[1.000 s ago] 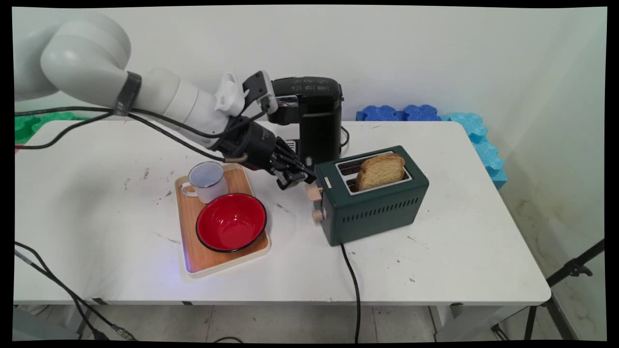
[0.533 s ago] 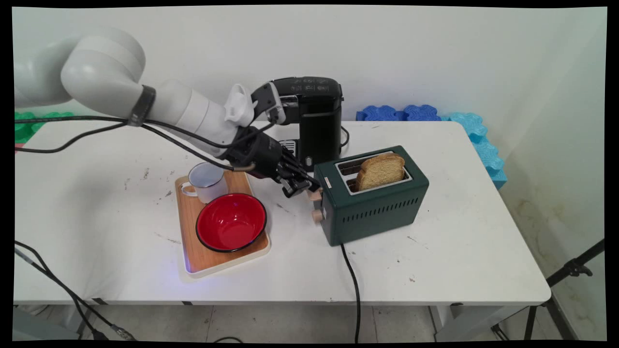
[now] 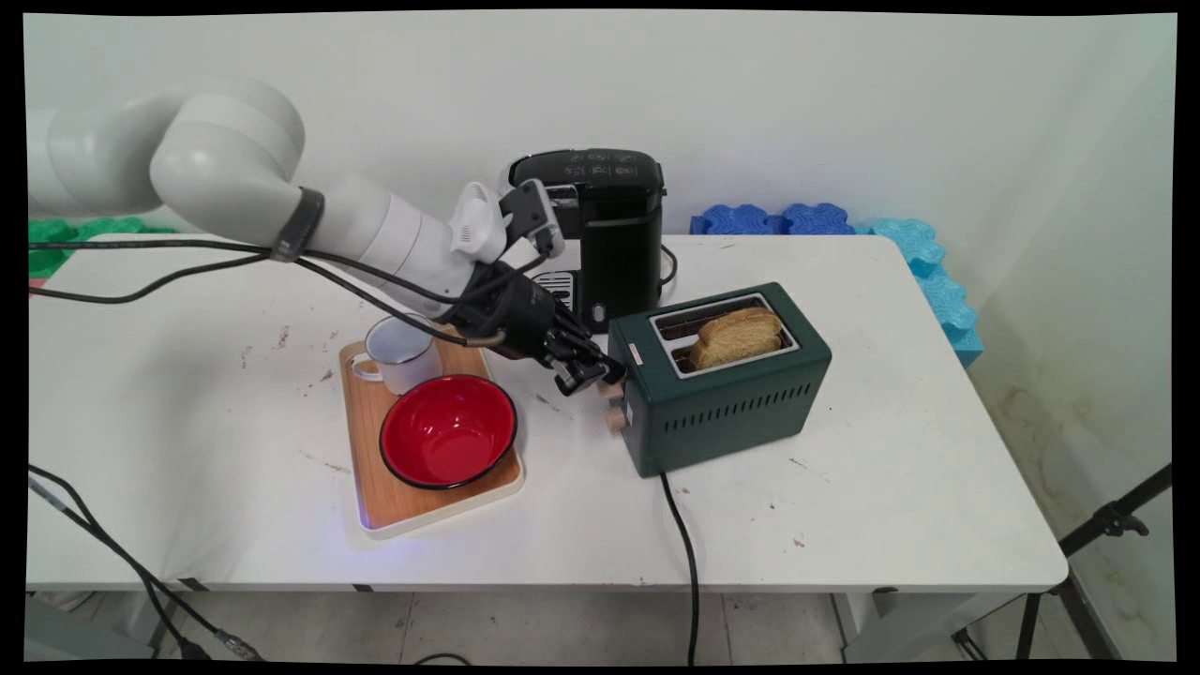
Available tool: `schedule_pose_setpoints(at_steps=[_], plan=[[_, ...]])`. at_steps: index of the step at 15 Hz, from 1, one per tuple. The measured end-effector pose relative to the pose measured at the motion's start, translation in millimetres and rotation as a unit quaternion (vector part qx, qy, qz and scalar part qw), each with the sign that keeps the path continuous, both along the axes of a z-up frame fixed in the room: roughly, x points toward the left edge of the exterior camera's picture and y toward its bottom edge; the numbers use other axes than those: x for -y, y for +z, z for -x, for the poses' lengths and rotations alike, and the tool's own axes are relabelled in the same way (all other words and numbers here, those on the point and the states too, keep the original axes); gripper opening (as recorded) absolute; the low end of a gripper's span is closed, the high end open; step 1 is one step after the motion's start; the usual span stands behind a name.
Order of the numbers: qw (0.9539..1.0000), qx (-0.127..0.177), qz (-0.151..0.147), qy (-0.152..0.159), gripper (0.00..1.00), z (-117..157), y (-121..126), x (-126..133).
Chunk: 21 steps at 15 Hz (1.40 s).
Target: Press the toaster switch
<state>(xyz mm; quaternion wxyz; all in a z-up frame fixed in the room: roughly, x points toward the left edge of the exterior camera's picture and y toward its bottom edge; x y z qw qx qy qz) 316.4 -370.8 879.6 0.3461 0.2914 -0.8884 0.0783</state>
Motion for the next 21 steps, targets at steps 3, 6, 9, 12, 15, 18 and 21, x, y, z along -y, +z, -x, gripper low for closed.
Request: schedule_pose_setpoints(at_steps=[3,6,9,12,15,18,21], plan=[[1.0000,0.003,-0.005,0.003,0.00,-1.1,-7.2,0.1],[0.9999,0.005,-0.011,0.007,0.00,-2.1,-13.2,-0.7],[0.9998,0.005,-0.016,0.012,0.00,-1.7,-19.0,-0.9],[0.9997,0.001,-0.019,0.016,0.00,0.3,-24.2,0.0],[0.9996,-0.003,-0.021,0.017,0.00,2.5,-27.3,1.1],[0.9995,-0.006,-0.023,0.019,0.00,3.8,-31.1,1.6],[0.9995,-0.007,-0.025,0.020,0.00,3.2,-34.2,1.1]])
